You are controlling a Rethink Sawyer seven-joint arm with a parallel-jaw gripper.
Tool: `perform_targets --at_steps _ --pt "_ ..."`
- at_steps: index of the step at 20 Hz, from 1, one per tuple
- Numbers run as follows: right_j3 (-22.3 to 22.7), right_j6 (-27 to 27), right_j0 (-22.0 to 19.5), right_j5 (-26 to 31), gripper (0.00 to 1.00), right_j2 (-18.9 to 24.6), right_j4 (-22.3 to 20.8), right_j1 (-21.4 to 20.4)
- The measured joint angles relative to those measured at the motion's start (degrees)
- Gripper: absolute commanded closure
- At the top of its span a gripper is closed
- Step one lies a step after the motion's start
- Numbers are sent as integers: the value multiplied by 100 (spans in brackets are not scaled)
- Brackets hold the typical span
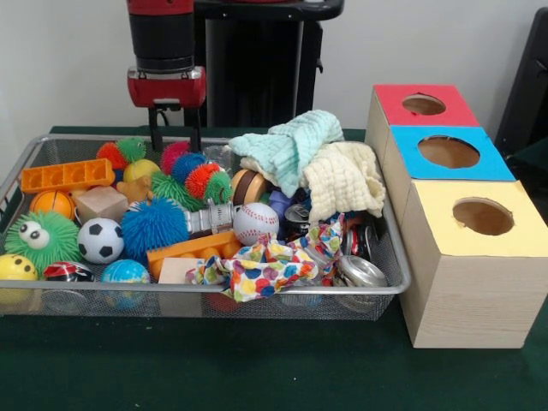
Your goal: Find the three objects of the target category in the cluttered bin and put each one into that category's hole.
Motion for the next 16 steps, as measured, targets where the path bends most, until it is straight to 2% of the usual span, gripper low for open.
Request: perform_targets --at_steps 16 --pt "-3 0 -175 -2 0 22 -31 414"
